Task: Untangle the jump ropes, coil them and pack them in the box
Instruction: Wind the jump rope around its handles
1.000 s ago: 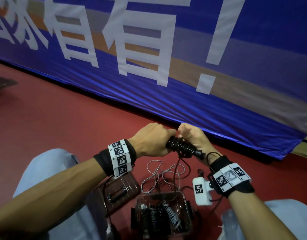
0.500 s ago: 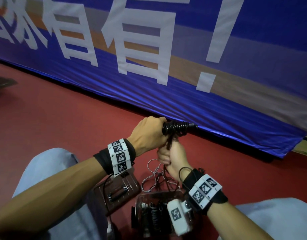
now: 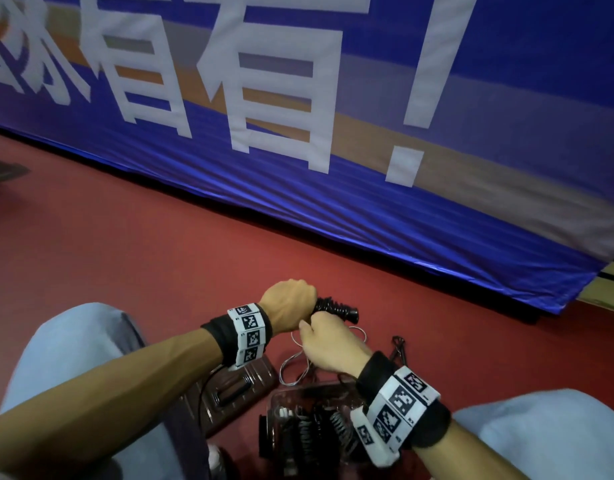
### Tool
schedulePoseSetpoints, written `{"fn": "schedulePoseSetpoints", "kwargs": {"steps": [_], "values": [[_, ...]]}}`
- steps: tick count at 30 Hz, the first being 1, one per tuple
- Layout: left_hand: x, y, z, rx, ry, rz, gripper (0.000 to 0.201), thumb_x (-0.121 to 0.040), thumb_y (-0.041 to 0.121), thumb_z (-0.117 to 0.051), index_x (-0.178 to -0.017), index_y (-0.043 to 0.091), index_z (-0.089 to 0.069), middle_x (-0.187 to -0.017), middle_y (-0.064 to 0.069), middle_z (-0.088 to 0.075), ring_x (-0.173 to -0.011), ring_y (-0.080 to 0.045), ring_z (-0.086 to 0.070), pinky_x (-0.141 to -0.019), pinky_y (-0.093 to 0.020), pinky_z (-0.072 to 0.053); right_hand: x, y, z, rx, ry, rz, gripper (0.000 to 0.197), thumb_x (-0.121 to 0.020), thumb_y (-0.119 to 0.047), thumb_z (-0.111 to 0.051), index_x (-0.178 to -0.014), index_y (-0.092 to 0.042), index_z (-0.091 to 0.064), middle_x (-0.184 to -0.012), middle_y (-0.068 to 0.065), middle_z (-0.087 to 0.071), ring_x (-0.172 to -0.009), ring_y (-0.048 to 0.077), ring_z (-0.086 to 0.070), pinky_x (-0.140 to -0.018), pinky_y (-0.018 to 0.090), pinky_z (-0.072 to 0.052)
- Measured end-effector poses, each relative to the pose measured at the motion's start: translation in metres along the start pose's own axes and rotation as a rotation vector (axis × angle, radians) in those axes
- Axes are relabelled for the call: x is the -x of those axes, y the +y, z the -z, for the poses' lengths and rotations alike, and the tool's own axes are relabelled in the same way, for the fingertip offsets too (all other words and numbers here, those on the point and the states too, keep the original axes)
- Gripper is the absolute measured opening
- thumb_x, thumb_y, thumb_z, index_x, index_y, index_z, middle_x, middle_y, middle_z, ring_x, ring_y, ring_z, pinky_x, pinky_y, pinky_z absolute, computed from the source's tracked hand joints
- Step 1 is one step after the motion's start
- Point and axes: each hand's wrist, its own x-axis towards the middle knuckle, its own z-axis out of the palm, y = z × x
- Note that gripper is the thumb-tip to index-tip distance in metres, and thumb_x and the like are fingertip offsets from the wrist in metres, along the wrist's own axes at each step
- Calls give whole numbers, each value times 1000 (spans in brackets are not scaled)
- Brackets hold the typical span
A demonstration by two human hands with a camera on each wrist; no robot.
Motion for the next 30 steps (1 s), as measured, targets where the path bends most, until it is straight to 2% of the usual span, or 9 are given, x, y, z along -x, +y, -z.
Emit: {"fn": "schedulePoseSetpoints", "kwargs": {"steps": [5, 7, 11, 15, 20, 22, 26, 28, 30], "values": [[5, 6, -10, 13, -88, -125, 32, -92, 27, -48, -77, 3, -62, -83, -18, -71, -76, -37, -70, -58, -35, -49, 8, 17, 41, 450, 49, 235, 40, -106, -47, -45, -90, -18, -66, -86, 3, -66, -81, 28, -65, -71, 36, -49], [6, 11, -11, 51, -99, -146, 35, -95, 33, -50, -78, 4, -62, -83, -17, -71, -74, -36, -68, -58, -32, -45, 7, 23, 62, 454, 82, 277, 43, -99, -62, -51, -83, -25, -67, -75, -8, -63, -73, 19, -62, -67, 32, -46], [9, 23, -15, 141, -79, -188, 35, -94, 39, -54, -76, 9, -60, -61, 1, -56, -54, -23, -53, -55, -28, -42, 4, 39, 92, 341, 179, 221, 62, -64, -84, -70, -65, -22, -65, -58, -3, -60, -56, 11, -53, -55, 30, -42], [13, 35, -4, 254, 57, -164, 22, -90, 37, -57, -84, 16, -57, -69, -7, -64, -58, -27, -59, -56, -30, -45, 1, 52, 103, -37, 128, 246, 64, -57, -72, -85, -55, -14, -58, -50, 0, -47, -53, 11, -39, -56, 36, -34], [16, 37, 17, 288, 324, -138, 45, -86, 38, -66, -128, 23, -60, -84, -12, -73, -75, -33, -68, -66, -35, -53, -1, 51, 113, -390, 133, 313, 41, -74, -45, -79, -55, -13, -62, -49, -6, -53, -47, 3, -45, -49, 18, -34], [18, 37, 28, 345, 408, -142, 36, -84, 34, -69, -115, 16, -64, -82, -13, -72, -74, -35, -68, -66, -37, -55, -4, 53, 112, -487, 157, 305, 48, -77, -59, -71, -53, -19, -61, -47, -9, -51, -44, 2, -42, -46, 15, -32], [23, 34, 44, 493, 555, -115, 22, -77, 26, -76, -88, 13, -61, -69, -11, -69, -64, -36, -65, -55, -28, -44, -18, 55, 106, -599, 266, 210, 80, -56, -95, -64, -49, -16, -55, -48, 2, -44, -44, 11, -37, -44, 25, -27], [24, 34, 51, 602, 591, -82, 21, -76, 26, -78, -83, 19, -59, -67, -7, -67, -61, -31, -64, -53, -29, -48, -22, 51, 102, -679, 339, 157, 77, -63, -88, -69, -52, -12, -61, -49, 0, -45, -43, 8, -38, -45, 22, -31], [21, 32, 57, 680, 614, -35, 22, -76, 29, -77, -78, 27, -54, -66, -5, -67, -61, -28, -64, -54, -31, -51, -21, 46, 96, -726, 402, 160, 63, -95, -49, -66, -79, 12, -68, -53, 0, -40, -45, 6, -33, -47, 21, -30]]}}
